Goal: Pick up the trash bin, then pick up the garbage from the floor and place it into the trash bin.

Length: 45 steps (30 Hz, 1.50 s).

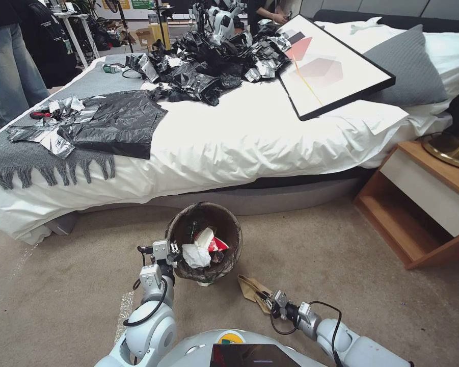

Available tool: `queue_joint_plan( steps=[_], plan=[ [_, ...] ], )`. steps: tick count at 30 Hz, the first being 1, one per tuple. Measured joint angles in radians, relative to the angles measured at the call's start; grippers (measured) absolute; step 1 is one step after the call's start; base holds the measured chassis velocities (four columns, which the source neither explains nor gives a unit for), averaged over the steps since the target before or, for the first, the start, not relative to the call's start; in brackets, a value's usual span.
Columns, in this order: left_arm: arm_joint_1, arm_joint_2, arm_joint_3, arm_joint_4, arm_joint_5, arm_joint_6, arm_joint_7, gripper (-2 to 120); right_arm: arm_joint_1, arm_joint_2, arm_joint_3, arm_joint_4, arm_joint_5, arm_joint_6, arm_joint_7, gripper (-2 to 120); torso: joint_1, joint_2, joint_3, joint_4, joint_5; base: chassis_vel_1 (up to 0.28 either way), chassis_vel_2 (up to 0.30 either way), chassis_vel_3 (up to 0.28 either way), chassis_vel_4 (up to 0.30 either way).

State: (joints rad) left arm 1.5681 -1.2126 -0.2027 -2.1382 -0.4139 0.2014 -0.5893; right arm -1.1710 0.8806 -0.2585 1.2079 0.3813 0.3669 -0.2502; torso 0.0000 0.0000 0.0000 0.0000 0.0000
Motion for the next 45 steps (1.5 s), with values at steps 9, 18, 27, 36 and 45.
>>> queue_joint_plan(
  steps=[9,18,27,36,45],
  plan=[
    [-0.001,-0.001,0.004,0.002,0.0,0.0,-0.001,2,-0.007,-0.002,0.007,0.011,0.0,-0.001,0.016,0,0.0,0.0,0.0,0.0,0.0,0.0,0.0,0.0,0.0],
    [-0.002,0.0,0.007,0.003,-0.001,0.001,-0.001,2,-0.034,-0.011,0.042,0.065,-0.004,-0.028,0.076,0,0.0,0.0,0.0,0.0,0.0003,0.0,0.0,0.0,0.0],
    [0.001,0.005,0.006,0.003,-0.003,0.001,-0.002,2,-0.075,-0.042,0.185,0.216,-0.022,-0.086,0.312,0,0.0,0.0,0.0,0.0001,0.0,0.0,0.0,0.0,0.0],
    [0.008,0.013,0.004,0.002,-0.015,0.003,-0.003,2,-0.072,-0.044,0.277,0.366,-0.014,-0.107,0.518,0,0.0,0.0,0.0,0.0002,0.0,0.0,0.0,0.0,0.0],
    [0.007,0.014,0.02,0.018,-0.016,0.005,-0.002,2,-0.09,-0.028,0.413,0.696,0.007,-0.161,0.641,0,0.0,0.0,0.0,0.0,-0.0001,0.0,0.0,0.0,0.0]
  ],
)
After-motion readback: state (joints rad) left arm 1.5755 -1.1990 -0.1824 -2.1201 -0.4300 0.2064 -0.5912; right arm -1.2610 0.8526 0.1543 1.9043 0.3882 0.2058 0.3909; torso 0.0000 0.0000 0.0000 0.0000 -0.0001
